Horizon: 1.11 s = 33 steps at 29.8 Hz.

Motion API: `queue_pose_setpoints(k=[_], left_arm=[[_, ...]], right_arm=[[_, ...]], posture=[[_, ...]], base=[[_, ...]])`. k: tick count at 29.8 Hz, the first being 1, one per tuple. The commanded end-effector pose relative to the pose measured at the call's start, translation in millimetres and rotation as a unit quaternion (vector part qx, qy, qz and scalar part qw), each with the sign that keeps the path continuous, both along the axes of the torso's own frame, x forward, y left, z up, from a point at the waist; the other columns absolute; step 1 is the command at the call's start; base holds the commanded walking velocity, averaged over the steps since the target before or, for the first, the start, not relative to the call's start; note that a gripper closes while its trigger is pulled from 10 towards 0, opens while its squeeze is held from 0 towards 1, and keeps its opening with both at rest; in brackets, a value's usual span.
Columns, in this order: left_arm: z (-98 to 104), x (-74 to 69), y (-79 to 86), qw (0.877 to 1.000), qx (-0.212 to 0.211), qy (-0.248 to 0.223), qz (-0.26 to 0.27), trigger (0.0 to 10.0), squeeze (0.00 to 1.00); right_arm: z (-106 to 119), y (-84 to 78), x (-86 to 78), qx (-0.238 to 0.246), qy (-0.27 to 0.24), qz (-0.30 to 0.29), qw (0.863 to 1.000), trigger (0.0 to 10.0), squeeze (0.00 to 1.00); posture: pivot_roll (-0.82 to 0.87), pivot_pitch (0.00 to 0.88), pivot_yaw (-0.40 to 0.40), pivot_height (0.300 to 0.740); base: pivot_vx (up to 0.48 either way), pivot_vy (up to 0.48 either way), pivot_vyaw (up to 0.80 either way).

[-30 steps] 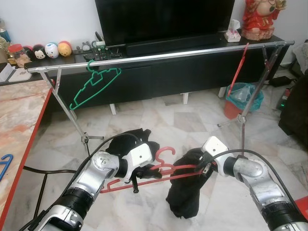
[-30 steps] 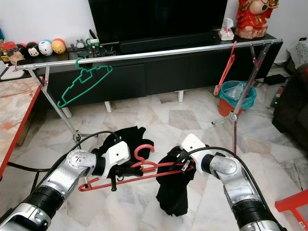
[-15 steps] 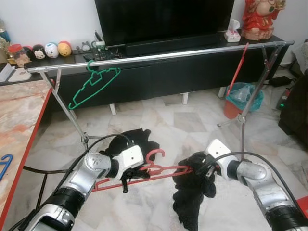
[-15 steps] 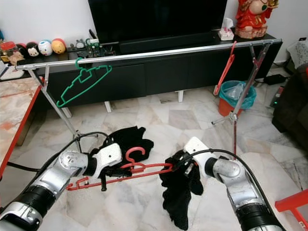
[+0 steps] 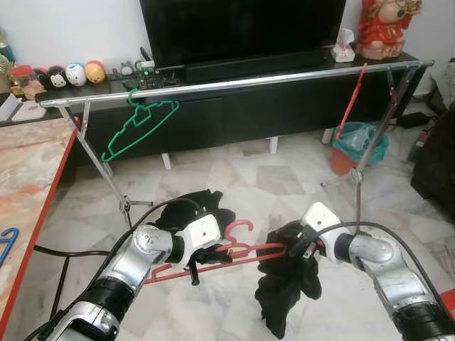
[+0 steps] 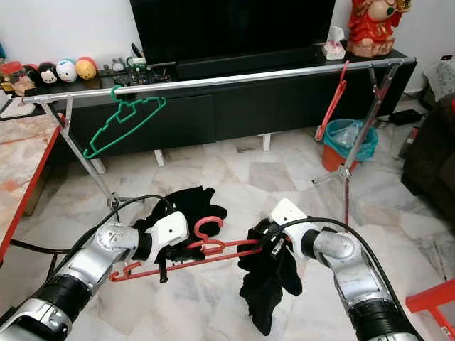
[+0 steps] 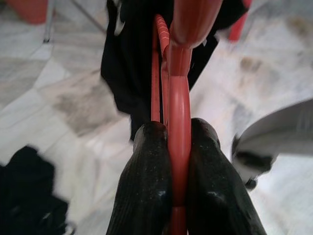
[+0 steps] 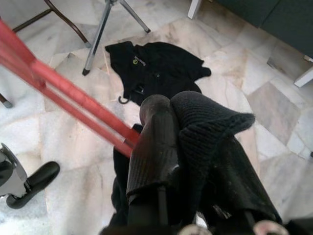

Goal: Hang hanger

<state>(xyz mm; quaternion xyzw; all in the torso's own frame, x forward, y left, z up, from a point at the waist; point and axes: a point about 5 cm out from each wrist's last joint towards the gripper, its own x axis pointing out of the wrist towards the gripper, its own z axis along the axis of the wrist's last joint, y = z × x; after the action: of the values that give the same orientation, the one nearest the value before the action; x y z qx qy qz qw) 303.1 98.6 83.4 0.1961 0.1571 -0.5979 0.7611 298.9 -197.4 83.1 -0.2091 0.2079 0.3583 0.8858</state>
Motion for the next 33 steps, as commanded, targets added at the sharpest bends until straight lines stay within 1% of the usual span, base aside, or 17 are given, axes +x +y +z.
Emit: queue_pose_setpoints(k=[1,3,33], left_arm=[[8.1,2.5,-1.0,1.000,-0.021,0.008,-0.007,10.0,0.00],[10.5,1.6,-3.4,0.999,-0.032,0.014,-0.015,10.0,0.00],[10.5,1.6,-3.4,0.999,-0.032,0.014,-0.015,10.0,0.00]], right_arm=[[9.4,9.2,1.8,0.012,-0.018,0.017,1.000,10.0,0.00],[10.2,9.6,1.9,0.012,-0.019,0.019,1.000,10.0,0.00],[10.2,9.6,1.9,0.012,-0.019,0.019,1.000,10.0,0.00]], posture=[[-0.06,0.000,0.037,0.740],[-0.06,0.000,0.037,0.740],[-0.06,0.000,0.037,0.740]], base=[[0.000,0.000,0.00],[0.000,0.000,0.00],[0.000,0.000,0.00]])
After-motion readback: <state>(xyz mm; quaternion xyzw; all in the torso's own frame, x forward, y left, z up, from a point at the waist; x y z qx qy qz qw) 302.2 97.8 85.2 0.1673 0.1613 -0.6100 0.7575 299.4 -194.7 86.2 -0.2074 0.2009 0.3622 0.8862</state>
